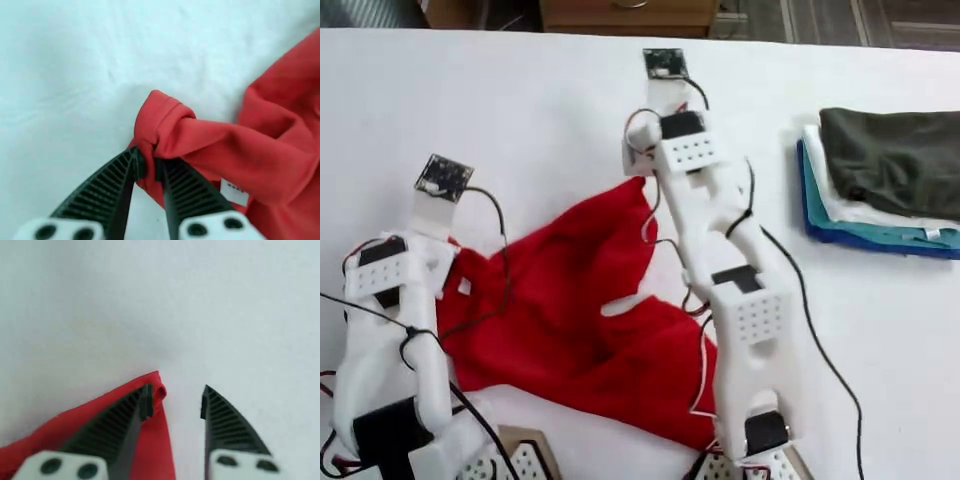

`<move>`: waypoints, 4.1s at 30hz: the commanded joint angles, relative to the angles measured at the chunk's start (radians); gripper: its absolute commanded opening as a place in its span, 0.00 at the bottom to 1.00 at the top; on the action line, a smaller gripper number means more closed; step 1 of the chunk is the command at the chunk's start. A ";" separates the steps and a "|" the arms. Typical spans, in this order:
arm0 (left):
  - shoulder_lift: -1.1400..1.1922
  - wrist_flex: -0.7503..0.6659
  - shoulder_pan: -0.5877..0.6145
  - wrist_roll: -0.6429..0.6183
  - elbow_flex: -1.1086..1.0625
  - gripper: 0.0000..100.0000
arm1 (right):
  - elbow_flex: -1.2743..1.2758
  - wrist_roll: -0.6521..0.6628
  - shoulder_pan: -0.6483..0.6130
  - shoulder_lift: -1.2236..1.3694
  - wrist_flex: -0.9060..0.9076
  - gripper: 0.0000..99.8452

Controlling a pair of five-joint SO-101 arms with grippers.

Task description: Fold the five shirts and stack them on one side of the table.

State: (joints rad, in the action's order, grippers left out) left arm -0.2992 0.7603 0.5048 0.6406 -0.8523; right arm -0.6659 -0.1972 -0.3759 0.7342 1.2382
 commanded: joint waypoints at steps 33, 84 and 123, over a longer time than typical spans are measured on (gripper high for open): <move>-0.006 -0.017 -0.005 -0.008 0.038 0.03 | -0.463 -0.187 -0.019 0.321 0.223 0.14; -0.002 -0.015 -0.006 -0.008 0.038 0.03 | -0.571 -0.052 -0.007 0.226 0.321 0.02; -0.009 0.738 -0.224 -0.133 0.918 0.03 | -0.980 0.353 0.358 -0.277 0.469 0.02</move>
State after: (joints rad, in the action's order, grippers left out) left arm -0.2961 1.4293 0.3038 0.5547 -0.0898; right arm -1.6111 0.1481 -0.0552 0.5884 1.7047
